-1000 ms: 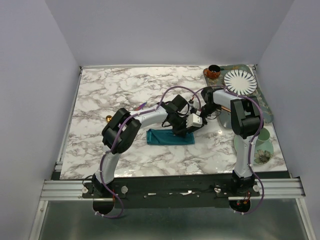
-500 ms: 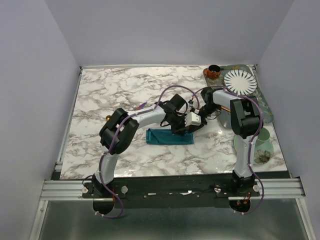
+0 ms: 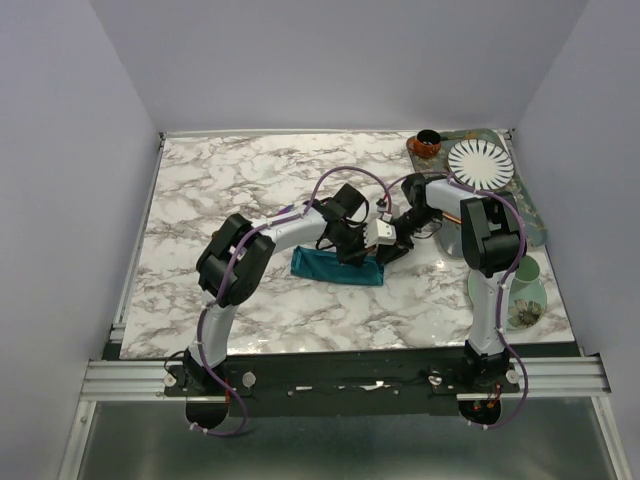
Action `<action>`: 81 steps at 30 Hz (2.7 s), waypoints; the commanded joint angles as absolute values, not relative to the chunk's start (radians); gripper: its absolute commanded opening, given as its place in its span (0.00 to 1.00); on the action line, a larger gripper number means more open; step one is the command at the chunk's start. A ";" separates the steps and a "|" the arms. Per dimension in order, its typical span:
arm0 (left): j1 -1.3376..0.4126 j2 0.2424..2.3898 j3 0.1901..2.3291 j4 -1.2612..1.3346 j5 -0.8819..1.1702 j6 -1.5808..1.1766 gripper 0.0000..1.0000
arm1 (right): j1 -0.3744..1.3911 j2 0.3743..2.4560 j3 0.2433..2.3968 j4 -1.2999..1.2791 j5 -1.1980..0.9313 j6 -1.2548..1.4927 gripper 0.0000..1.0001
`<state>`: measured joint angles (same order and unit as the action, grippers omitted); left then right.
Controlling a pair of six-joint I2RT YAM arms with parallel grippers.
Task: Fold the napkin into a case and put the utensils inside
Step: Smooth out the smaller rectangle-folded napkin at the center of the board.
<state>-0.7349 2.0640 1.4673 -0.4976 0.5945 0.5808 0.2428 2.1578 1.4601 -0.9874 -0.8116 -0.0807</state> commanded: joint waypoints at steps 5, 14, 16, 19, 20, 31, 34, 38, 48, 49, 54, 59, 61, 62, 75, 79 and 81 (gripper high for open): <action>-0.732 2.071 1.479 -0.512 0.595 0.583 0.00 | 0.236 2.158 1.503 -1.023 -0.856 -0.075 0.39; -0.730 2.074 1.482 -0.509 0.598 0.580 0.00 | 0.227 2.148 1.517 -1.046 -0.897 -0.081 0.51; -0.729 2.074 1.483 -0.511 0.601 0.580 0.00 | 0.227 2.146 1.516 -1.046 -0.908 -0.081 0.51; -0.729 2.074 1.489 -0.511 0.603 0.574 0.00 | 0.227 2.151 1.511 -1.042 -0.914 -0.083 0.51; -0.729 2.072 1.493 -0.511 0.604 0.571 0.00 | 0.229 2.152 1.509 -1.037 -0.913 -0.086 0.50; -0.719 2.083 1.528 -0.512 0.621 0.540 0.00 | 0.238 2.160 1.477 -0.979 -0.871 -0.080 0.37; -0.719 2.086 1.531 -0.515 0.620 0.538 0.00 | 0.244 2.166 1.482 -0.976 -0.865 -0.081 0.32; -0.712 2.082 1.534 -0.534 0.623 0.525 0.07 | 0.247 2.171 1.488 -0.974 -0.838 -0.089 0.16; -0.462 1.953 1.531 -0.735 0.670 0.469 0.48 | 0.250 2.140 1.476 -0.968 -0.816 -0.130 0.00; -0.444 1.948 1.526 -0.750 0.660 0.472 0.48 | 0.247 2.137 1.477 -0.965 -0.822 -0.132 0.01; -0.358 1.945 1.503 -0.830 0.655 0.469 0.49 | 0.258 2.128 1.493 -0.963 -0.844 -0.132 0.00; -0.318 1.950 1.474 -0.854 0.646 0.479 0.49 | 0.267 2.111 1.503 -0.962 -0.856 -0.132 0.01; -0.302 1.954 1.468 -0.862 0.655 0.482 0.49 | 0.271 2.105 1.508 -0.963 -0.857 -0.133 0.01; -0.299 1.953 1.467 -0.864 0.655 0.483 0.49 | 0.272 2.099 1.509 -0.962 -0.861 -0.133 0.00; -0.250 1.957 1.451 -0.879 0.700 0.486 0.34 | 0.275 2.109 1.509 -0.882 -0.856 -0.072 0.01; -0.221 1.924 1.434 -0.853 0.744 0.479 0.35 | 0.273 2.143 1.503 -0.859 -0.815 -0.038 0.00; -0.207 1.884 1.424 -0.793 0.796 0.433 0.40 | 0.273 2.158 1.505 -0.851 -0.773 -0.028 0.00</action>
